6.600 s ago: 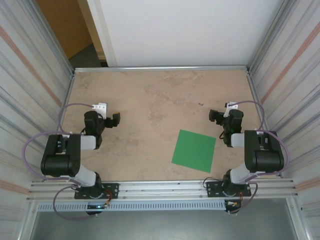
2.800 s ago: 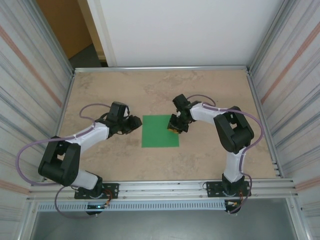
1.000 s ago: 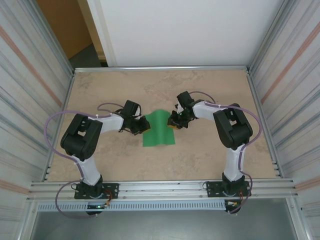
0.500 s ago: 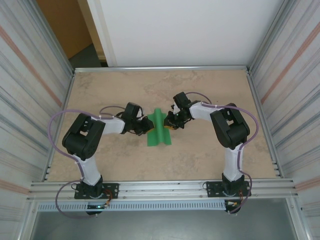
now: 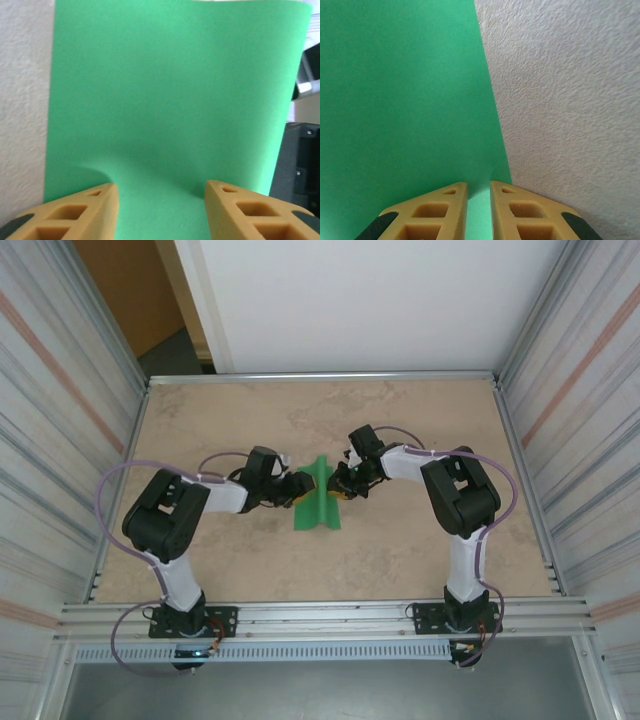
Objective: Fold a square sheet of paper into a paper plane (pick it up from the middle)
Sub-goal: First fold in half a square sheet of paper at the center of the table.
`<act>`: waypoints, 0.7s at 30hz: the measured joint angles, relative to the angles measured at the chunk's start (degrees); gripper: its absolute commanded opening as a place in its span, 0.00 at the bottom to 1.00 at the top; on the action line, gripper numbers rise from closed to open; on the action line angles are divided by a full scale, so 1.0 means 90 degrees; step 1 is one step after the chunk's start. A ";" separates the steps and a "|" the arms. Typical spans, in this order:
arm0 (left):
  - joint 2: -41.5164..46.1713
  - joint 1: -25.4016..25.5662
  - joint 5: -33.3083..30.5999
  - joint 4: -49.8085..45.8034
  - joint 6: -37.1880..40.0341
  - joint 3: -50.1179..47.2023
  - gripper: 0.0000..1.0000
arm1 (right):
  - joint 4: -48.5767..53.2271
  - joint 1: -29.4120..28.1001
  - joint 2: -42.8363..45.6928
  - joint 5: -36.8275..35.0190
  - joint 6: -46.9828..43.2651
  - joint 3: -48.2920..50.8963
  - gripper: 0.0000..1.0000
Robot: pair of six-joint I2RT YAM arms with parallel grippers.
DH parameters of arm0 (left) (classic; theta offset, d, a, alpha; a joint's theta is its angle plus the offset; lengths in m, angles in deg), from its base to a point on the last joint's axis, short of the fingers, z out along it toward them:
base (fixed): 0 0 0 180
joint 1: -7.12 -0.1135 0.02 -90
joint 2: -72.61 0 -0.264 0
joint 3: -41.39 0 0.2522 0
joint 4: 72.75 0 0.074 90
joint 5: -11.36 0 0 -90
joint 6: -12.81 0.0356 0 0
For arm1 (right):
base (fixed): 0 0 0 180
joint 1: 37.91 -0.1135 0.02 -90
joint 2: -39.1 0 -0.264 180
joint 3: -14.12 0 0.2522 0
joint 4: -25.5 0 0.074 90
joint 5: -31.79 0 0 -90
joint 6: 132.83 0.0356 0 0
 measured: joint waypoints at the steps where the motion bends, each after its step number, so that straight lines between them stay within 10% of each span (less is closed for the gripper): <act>1: 0.0012 0.0000 0.0027 0.0112 -0.0017 -0.0041 0.59 | 0.0000 0.0000 0.0000 0.0000 0.0010 0.0000 0.19; 13: 0.0092 0.0000 0.0265 0.0923 0.0024 -0.0284 0.83 | -0.0002 0.0000 0.0000 0.0002 0.0017 0.0002 0.20; 21: 0.0131 0.0019 0.0194 0.0345 0.0350 -0.0092 0.75 | -0.0104 0.0002 0.0000 0.0073 0.0017 0.0041 0.20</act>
